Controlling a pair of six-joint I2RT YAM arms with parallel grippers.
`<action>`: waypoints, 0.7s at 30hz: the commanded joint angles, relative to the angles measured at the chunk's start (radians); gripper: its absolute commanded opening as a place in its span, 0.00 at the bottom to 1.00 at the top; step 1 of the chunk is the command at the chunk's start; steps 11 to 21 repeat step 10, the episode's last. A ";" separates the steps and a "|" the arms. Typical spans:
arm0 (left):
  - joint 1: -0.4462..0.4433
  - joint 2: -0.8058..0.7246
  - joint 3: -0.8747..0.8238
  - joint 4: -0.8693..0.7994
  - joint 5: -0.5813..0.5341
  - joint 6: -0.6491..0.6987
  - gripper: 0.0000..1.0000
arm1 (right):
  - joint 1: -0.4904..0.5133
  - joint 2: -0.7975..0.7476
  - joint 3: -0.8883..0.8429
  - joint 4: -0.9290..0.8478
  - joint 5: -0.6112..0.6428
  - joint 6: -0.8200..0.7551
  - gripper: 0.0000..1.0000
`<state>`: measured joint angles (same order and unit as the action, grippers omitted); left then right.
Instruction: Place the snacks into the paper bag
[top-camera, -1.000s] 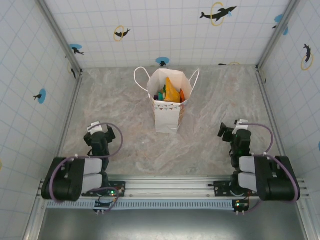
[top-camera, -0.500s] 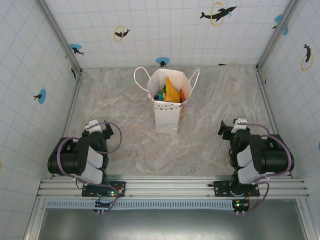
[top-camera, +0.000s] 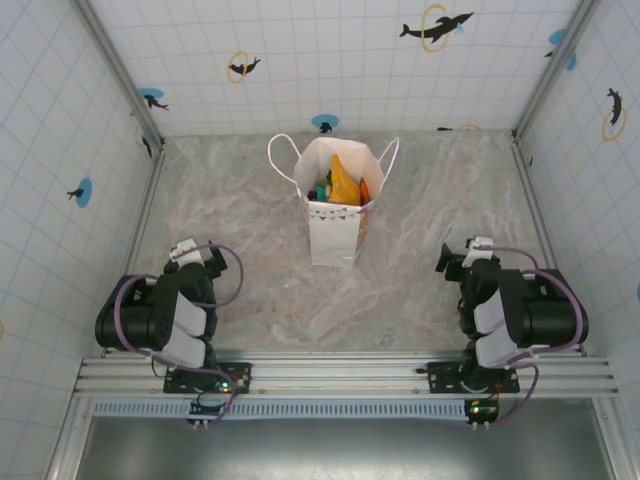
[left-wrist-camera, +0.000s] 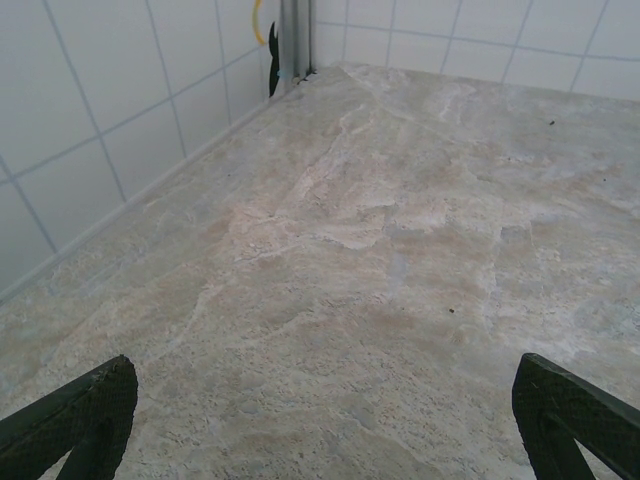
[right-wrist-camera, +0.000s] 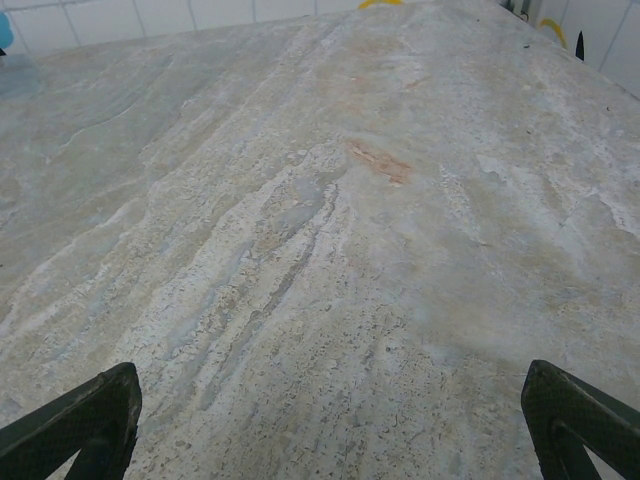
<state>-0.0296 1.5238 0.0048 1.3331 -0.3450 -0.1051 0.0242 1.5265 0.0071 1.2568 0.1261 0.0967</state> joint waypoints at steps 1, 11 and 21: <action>0.005 -0.008 -0.028 0.005 -0.008 -0.011 0.98 | -0.004 -0.006 -0.010 0.008 -0.008 -0.002 1.00; 0.017 -0.007 -0.021 -0.011 0.098 0.013 0.98 | -0.013 -0.005 -0.009 0.007 -0.025 0.005 1.00; 0.017 -0.007 -0.021 -0.011 0.098 0.013 0.98 | -0.013 -0.005 -0.009 0.007 -0.025 0.005 1.00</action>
